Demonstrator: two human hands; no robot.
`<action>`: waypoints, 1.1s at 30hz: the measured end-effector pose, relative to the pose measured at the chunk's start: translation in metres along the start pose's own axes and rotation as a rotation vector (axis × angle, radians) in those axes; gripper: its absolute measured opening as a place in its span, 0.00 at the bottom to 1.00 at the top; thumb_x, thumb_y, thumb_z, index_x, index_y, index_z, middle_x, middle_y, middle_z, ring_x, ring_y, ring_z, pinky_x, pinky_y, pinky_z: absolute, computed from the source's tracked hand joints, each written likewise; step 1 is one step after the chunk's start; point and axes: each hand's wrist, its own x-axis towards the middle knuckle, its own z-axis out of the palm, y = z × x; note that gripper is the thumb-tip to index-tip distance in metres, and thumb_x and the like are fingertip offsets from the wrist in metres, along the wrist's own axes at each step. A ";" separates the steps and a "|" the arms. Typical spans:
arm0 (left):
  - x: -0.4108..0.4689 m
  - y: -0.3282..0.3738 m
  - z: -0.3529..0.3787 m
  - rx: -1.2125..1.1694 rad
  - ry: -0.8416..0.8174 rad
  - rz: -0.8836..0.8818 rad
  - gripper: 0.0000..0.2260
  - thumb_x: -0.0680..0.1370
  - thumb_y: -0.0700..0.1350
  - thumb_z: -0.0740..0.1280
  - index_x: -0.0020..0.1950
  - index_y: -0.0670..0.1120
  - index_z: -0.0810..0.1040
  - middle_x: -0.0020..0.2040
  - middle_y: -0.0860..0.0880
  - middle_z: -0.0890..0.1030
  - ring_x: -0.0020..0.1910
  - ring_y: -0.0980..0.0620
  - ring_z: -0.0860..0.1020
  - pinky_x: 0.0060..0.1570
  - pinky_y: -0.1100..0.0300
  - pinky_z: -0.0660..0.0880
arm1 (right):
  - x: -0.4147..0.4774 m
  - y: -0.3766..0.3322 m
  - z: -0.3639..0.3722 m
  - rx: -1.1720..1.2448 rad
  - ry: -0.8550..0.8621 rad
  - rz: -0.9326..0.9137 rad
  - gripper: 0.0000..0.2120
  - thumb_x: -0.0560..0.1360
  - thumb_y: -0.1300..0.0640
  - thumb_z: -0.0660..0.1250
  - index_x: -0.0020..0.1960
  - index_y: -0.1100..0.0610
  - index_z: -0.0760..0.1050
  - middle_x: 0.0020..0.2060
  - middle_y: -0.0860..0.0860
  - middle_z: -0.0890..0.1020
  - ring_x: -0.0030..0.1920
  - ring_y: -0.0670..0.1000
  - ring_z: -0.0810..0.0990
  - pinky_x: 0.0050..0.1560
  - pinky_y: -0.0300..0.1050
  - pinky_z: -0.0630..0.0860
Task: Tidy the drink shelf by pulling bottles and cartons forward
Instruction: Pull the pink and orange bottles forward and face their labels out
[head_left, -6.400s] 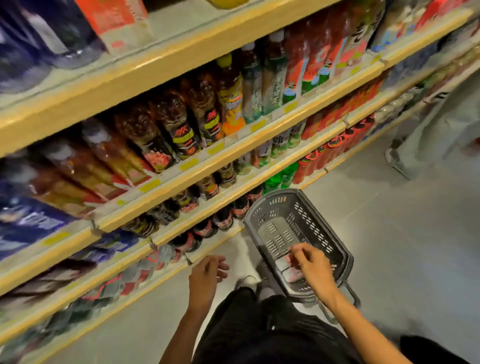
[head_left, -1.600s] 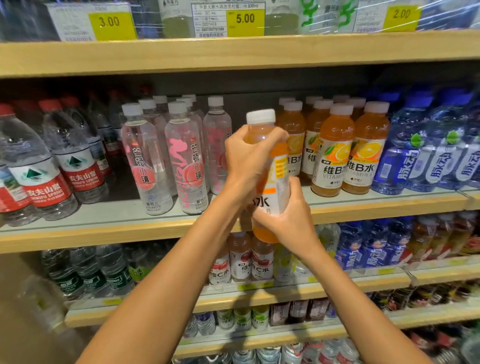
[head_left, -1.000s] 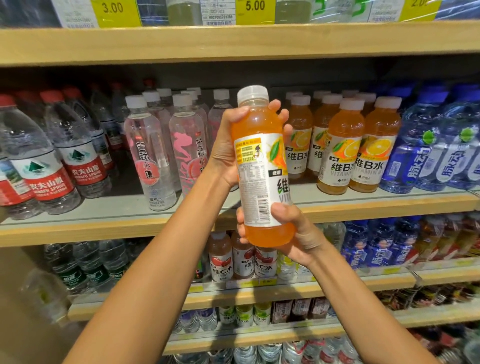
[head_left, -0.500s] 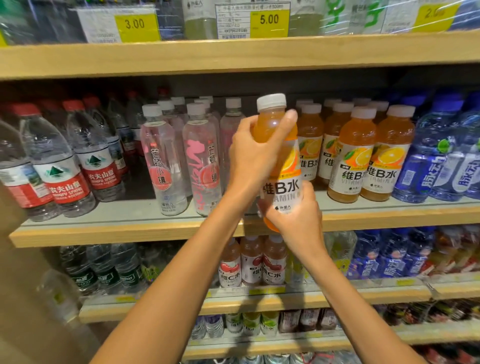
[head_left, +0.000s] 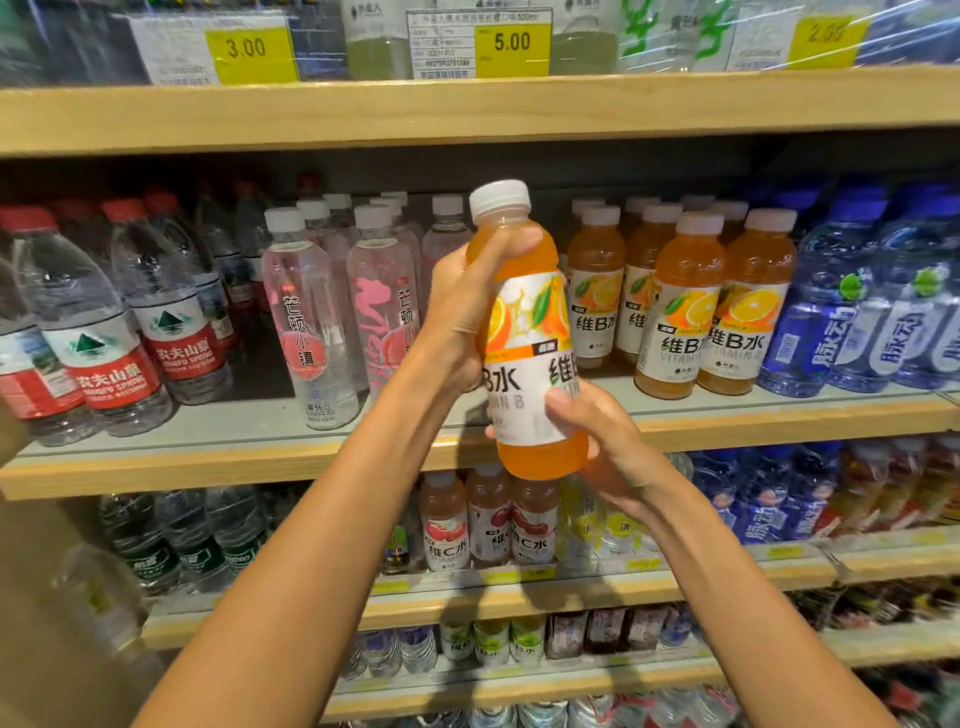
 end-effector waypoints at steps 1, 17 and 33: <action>0.000 0.001 -0.003 -0.063 -0.106 -0.068 0.16 0.62 0.44 0.74 0.47 0.42 0.79 0.43 0.45 0.82 0.39 0.47 0.81 0.36 0.58 0.78 | -0.001 -0.003 -0.001 0.052 -0.084 0.034 0.42 0.59 0.41 0.79 0.66 0.60 0.70 0.55 0.59 0.82 0.55 0.60 0.82 0.54 0.52 0.79; -0.011 -0.014 -0.001 0.577 0.169 0.283 0.15 0.77 0.55 0.67 0.58 0.46 0.76 0.50 0.52 0.81 0.48 0.59 0.81 0.48 0.63 0.78 | 0.002 0.003 0.014 -0.455 0.450 -0.247 0.24 0.66 0.51 0.77 0.56 0.56 0.71 0.44 0.48 0.83 0.45 0.45 0.83 0.42 0.41 0.79; 0.001 -0.008 0.003 0.027 0.037 -0.031 0.19 0.66 0.49 0.74 0.50 0.39 0.78 0.41 0.42 0.80 0.39 0.46 0.79 0.41 0.54 0.76 | -0.005 -0.006 -0.001 -0.234 0.120 -0.119 0.29 0.63 0.45 0.76 0.61 0.50 0.72 0.53 0.46 0.84 0.54 0.46 0.82 0.49 0.37 0.77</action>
